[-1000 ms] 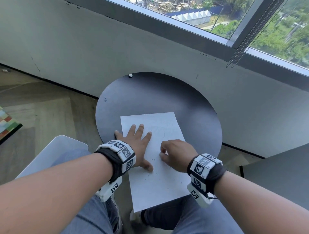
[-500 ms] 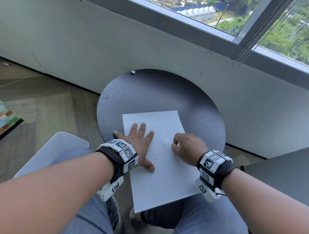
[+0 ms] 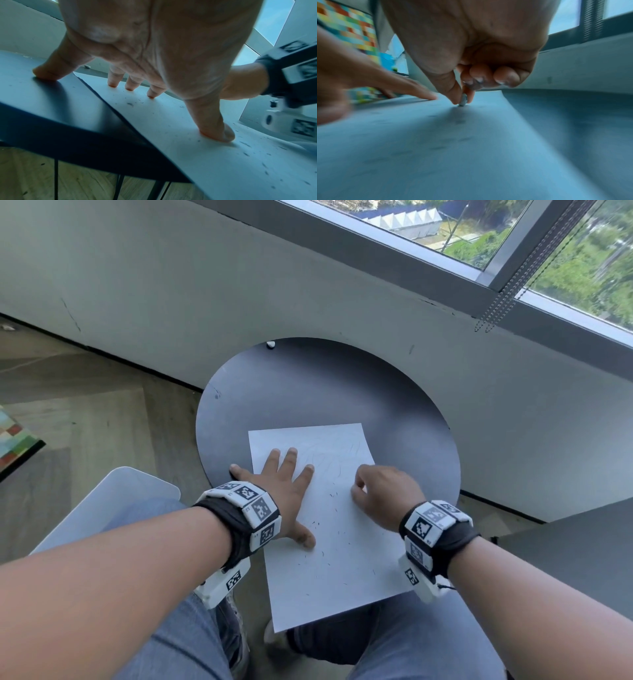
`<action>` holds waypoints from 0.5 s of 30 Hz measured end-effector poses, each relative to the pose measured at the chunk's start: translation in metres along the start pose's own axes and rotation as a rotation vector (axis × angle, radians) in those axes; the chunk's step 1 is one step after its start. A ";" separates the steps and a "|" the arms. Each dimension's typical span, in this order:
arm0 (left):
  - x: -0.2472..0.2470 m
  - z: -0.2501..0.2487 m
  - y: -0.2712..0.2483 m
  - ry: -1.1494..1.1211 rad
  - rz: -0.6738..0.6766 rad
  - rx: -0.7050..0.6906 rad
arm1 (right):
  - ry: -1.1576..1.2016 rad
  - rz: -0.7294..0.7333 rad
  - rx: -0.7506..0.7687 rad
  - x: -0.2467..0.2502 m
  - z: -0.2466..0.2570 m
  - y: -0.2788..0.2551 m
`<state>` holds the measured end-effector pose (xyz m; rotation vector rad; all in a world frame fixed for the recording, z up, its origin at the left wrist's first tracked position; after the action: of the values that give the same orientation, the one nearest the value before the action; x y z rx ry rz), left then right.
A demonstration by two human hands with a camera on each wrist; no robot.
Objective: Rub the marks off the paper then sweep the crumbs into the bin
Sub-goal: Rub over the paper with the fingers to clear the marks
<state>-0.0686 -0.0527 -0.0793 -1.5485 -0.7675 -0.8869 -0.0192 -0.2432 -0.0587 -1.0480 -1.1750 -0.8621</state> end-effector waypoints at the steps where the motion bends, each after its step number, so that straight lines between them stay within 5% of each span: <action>1: 0.000 0.000 0.000 0.004 -0.001 0.000 | 0.014 0.020 0.051 -0.002 0.012 -0.007; 4: 0.000 -0.001 0.001 0.017 -0.013 -0.003 | 0.044 0.053 0.091 -0.002 0.023 -0.010; 10: -0.001 -0.001 0.001 0.010 -0.001 -0.002 | 0.008 0.011 -0.159 0.012 -0.031 0.038; 15: 0.000 0.000 0.000 0.002 0.002 -0.006 | -0.039 -0.005 -0.162 0.014 -0.027 0.041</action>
<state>-0.0687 -0.0532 -0.0793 -1.5527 -0.7625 -0.8904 0.0301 -0.2563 -0.0542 -1.1981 -1.1548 -0.9564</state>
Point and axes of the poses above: each hand's wrist, its own y-axis towards the middle knuckle, its own x-axis out of the back of the hand, z = x × y, the point moved 4 cm from there along y, towards the middle knuckle, and after that the axes turned 5 degrees about -z, right-handed, at the moved point
